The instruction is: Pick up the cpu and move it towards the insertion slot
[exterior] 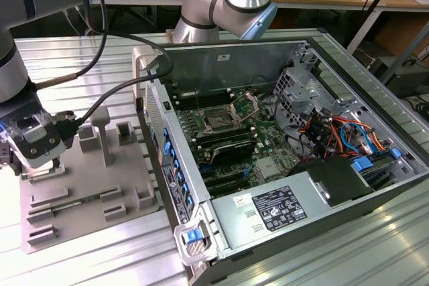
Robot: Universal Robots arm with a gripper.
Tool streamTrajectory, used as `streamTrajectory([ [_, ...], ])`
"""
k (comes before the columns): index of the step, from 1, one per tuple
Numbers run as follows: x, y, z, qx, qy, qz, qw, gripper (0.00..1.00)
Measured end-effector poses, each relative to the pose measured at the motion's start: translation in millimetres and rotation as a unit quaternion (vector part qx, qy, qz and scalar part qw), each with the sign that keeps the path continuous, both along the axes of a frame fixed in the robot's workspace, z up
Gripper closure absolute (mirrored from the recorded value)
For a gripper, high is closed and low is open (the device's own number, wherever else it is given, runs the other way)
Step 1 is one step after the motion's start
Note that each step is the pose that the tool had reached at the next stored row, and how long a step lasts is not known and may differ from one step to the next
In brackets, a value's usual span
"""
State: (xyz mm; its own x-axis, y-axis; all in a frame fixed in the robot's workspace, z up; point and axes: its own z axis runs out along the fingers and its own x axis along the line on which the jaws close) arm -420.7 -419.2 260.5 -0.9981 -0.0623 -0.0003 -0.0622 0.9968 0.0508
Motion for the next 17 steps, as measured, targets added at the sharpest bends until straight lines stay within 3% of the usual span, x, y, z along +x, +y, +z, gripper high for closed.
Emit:
streamTrajectory([
  [17, 0.0, 0.0, 8.7, 0.0000, 0.0000, 0.000, 1.00000, 0.45],
])
